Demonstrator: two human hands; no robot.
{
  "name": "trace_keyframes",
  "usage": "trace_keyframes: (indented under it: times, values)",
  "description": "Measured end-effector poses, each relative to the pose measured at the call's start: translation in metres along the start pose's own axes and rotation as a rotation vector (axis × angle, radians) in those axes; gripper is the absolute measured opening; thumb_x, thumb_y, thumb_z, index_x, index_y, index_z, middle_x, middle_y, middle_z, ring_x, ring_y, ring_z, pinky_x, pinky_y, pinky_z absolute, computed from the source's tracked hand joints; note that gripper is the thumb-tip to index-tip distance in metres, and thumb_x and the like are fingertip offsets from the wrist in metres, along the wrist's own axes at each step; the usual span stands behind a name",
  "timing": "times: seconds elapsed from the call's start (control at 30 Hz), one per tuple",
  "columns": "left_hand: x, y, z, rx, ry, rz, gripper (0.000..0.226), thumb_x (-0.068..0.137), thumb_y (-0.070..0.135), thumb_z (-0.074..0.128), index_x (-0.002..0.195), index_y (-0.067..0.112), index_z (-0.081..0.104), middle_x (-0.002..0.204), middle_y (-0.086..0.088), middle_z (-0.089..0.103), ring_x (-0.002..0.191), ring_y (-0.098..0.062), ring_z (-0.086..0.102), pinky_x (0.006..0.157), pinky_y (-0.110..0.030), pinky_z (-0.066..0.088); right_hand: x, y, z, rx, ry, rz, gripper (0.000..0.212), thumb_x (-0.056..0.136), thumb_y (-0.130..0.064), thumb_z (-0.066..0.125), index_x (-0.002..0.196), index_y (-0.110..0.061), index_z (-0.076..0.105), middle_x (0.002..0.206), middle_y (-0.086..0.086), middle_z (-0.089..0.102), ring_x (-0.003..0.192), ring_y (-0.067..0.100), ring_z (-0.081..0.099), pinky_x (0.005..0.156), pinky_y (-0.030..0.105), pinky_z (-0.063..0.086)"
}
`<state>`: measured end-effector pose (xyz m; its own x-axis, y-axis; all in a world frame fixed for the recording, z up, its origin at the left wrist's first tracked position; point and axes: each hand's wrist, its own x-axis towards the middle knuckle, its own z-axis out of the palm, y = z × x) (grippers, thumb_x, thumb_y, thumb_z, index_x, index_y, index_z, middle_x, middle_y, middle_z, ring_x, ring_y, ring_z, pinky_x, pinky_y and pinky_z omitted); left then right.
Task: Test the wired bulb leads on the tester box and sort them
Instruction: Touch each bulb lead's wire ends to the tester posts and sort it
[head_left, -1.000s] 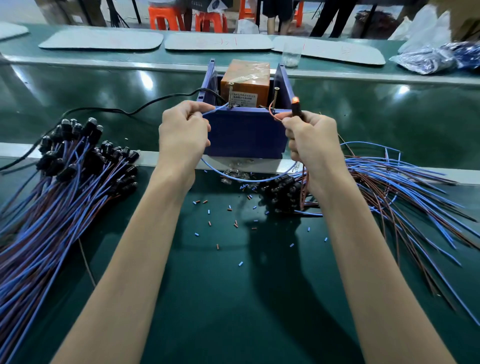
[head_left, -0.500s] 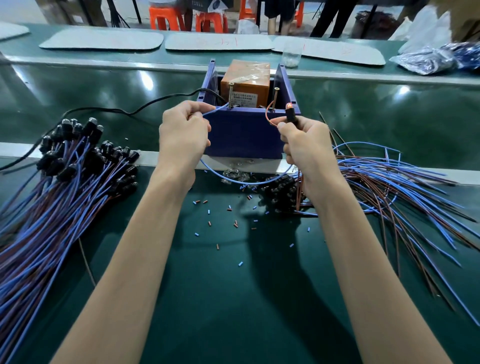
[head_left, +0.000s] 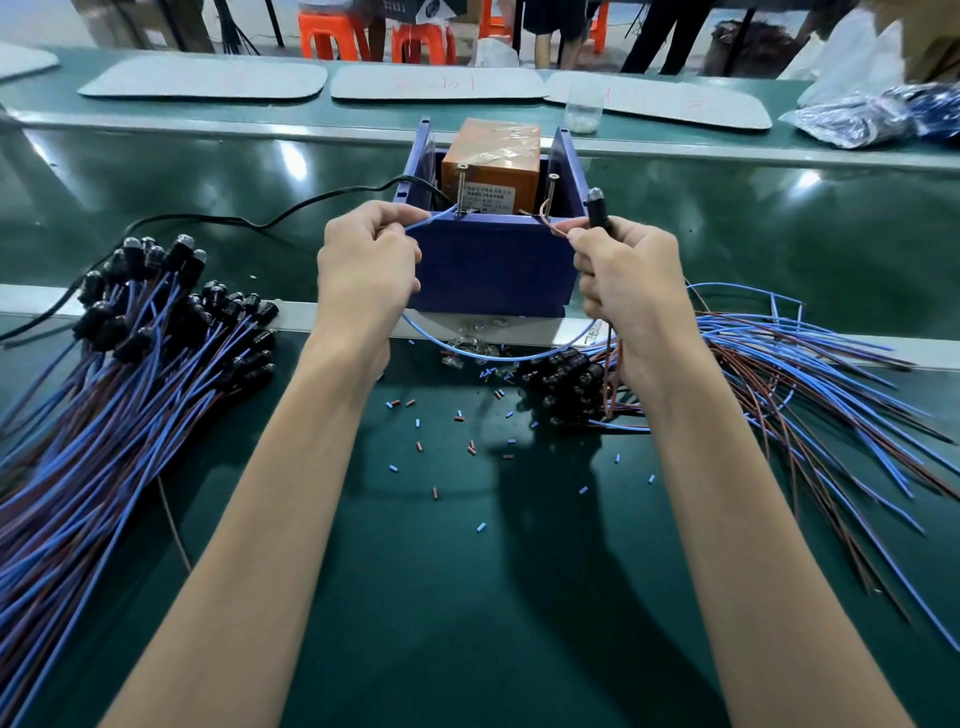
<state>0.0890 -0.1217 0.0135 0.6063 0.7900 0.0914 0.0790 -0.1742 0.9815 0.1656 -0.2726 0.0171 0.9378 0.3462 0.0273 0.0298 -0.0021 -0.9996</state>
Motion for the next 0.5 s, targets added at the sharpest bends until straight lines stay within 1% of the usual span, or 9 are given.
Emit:
trace_keyframes:
  times: [0.1, 0.23, 0.33, 0.43, 0.5]
  values:
    - [-0.0002, -0.0002, 0.0, 0.003, -0.003, 0.006, 0.037, 0.092, 0.003, 0.037, 0.079, 0.025, 0.064, 0.061, 0.005, 0.05, 0.037, -0.001, 0.038, 0.044, -0.013, 0.034, -0.0009, -0.0019, -0.0008, 0.01, 0.0, -0.004, 0.028, 0.095, -0.006, 0.047, 0.081, -0.019, 0.067, 0.046, -0.014, 0.03, 0.038, 0.001, 0.022, 0.038, 0.014, 0.02]
    - [0.0, -0.0006, -0.0008, 0.003, -0.004, 0.004, 0.037, 0.092, 0.003, 0.037, 0.08, 0.025, 0.064, 0.062, 0.005, 0.05, 0.037, 0.0, 0.038, 0.044, -0.014, 0.034, -0.0013, -0.003, -0.0014, 0.008, 0.007, -0.019, 0.028, 0.094, -0.006, 0.047, 0.08, -0.019, 0.066, 0.052, -0.01, 0.032, 0.039, 0.002, 0.023, 0.038, 0.014, 0.02]
    - [-0.0003, -0.0002, -0.0018, -0.001, 0.015, 0.003, 0.036, 0.091, 0.003, 0.037, 0.081, 0.024, 0.064, 0.062, 0.005, 0.05, 0.038, -0.001, 0.039, 0.045, -0.013, 0.035, -0.0009, -0.0016, -0.0019, -0.003, 0.03, -0.019, 0.028, 0.094, -0.006, 0.047, 0.078, -0.019, 0.066, 0.052, -0.011, 0.033, 0.04, 0.002, 0.025, 0.039, 0.014, 0.021]
    - [-0.0002, 0.0016, -0.0031, -0.038, 0.09, 0.022, 0.034, 0.091, 0.003, 0.036, 0.086, 0.02, 0.065, 0.061, 0.006, 0.051, 0.037, 0.0, 0.04, 0.045, -0.014, 0.036, 0.0002, -0.0003, -0.0023, -0.001, 0.104, -0.029, 0.03, 0.092, -0.006, 0.048, 0.073, -0.02, 0.066, 0.048, -0.015, 0.038, 0.05, 0.004, 0.028, 0.047, 0.018, 0.023]
    - [-0.0001, 0.0022, -0.0031, -0.049, 0.128, 0.039, 0.033, 0.092, 0.003, 0.036, 0.09, 0.018, 0.065, 0.059, 0.008, 0.052, 0.036, 0.0, 0.041, 0.046, -0.014, 0.037, 0.0021, 0.0, -0.0033, 0.021, 0.196, -0.033, 0.029, 0.091, -0.006, 0.049, 0.072, -0.02, 0.066, 0.052, -0.013, 0.04, 0.053, 0.007, 0.029, 0.051, 0.021, 0.024]
